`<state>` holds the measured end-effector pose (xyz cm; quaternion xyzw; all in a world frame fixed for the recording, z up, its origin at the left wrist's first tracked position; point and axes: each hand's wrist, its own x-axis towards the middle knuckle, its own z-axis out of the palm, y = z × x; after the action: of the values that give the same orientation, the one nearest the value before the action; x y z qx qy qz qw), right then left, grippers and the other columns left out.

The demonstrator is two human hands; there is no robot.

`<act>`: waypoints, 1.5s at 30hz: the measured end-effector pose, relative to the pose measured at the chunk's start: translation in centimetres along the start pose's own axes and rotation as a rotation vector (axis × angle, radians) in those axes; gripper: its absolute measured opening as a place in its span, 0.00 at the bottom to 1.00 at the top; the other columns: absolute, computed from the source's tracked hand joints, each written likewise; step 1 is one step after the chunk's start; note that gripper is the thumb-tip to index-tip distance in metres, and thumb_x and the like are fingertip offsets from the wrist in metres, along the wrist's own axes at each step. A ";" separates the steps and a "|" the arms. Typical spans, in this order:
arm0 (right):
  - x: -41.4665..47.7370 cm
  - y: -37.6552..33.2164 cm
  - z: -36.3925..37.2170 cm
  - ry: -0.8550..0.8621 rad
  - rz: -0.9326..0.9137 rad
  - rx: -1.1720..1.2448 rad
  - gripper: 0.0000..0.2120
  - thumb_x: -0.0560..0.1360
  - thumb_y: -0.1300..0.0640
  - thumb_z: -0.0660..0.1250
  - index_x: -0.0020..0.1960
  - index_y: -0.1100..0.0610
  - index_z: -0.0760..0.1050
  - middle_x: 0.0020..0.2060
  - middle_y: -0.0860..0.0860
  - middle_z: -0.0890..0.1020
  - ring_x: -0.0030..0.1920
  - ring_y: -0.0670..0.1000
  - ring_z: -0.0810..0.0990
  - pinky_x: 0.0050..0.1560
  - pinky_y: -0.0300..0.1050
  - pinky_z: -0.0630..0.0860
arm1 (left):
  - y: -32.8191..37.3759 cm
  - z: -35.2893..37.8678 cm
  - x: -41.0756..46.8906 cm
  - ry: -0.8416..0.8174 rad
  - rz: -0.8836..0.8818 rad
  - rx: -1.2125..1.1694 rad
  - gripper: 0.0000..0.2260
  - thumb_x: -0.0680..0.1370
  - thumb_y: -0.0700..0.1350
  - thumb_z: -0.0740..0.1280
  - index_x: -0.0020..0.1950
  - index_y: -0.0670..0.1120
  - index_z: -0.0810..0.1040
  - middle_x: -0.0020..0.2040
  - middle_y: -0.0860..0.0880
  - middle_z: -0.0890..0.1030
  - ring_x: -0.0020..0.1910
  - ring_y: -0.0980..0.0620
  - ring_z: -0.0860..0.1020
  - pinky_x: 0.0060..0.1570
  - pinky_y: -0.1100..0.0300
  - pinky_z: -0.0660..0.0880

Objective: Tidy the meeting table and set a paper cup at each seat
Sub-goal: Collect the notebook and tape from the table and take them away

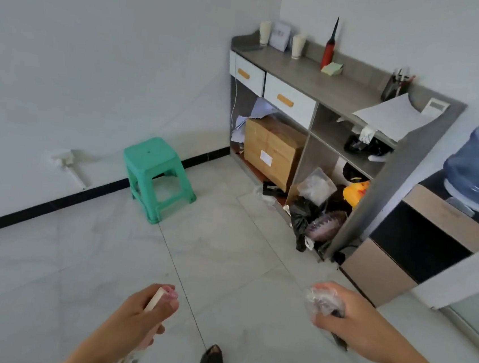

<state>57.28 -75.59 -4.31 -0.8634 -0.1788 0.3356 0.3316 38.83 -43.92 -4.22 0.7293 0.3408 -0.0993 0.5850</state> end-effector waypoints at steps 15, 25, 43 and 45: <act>26.4 -9.9 -11.9 0.094 0.124 0.124 0.14 0.71 0.53 0.75 0.54 0.43 0.77 0.45 0.42 0.83 0.46 0.41 0.81 0.55 0.45 0.76 | 19.6 -9.2 29.6 -0.164 0.081 0.156 0.08 0.77 0.50 0.67 0.57 0.56 0.76 0.48 0.45 0.82 0.40 0.52 0.80 0.40 0.60 0.77; 49.4 -17.4 -23.8 0.069 0.038 0.067 0.16 0.73 0.52 0.71 0.55 0.37 0.69 0.51 0.36 0.77 0.52 0.38 0.77 0.47 0.30 0.72 | 34.2 -14.2 47.8 -0.045 0.079 0.105 0.16 0.68 0.54 0.70 0.53 0.52 0.79 0.46 0.41 0.81 0.38 0.48 0.81 0.37 0.57 0.76; 74.4 -24.4 -39.0 0.365 0.184 0.304 0.15 0.73 0.49 0.72 0.56 0.38 0.74 0.49 0.33 0.81 0.47 0.31 0.79 0.46 0.25 0.72 | 55.6 -16.0 84.0 -0.239 0.227 0.140 0.06 0.77 0.53 0.66 0.53 0.55 0.78 0.50 0.47 0.80 0.44 0.50 0.78 0.42 0.59 0.72; 75.4 -24.8 -40.3 0.443 0.206 0.302 0.13 0.73 0.49 0.71 0.54 0.36 0.73 0.50 0.31 0.79 0.48 0.31 0.78 0.45 0.26 0.71 | 58.7 -14.2 87.9 -0.307 0.241 0.184 0.10 0.78 0.57 0.63 0.56 0.57 0.78 0.55 0.49 0.79 0.51 0.50 0.79 0.51 0.56 0.75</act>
<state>136.83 -36.02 0.44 -0.8702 0.0387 0.1934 0.4516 136.96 -2.25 -1.61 0.7914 0.1474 -0.1692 0.5686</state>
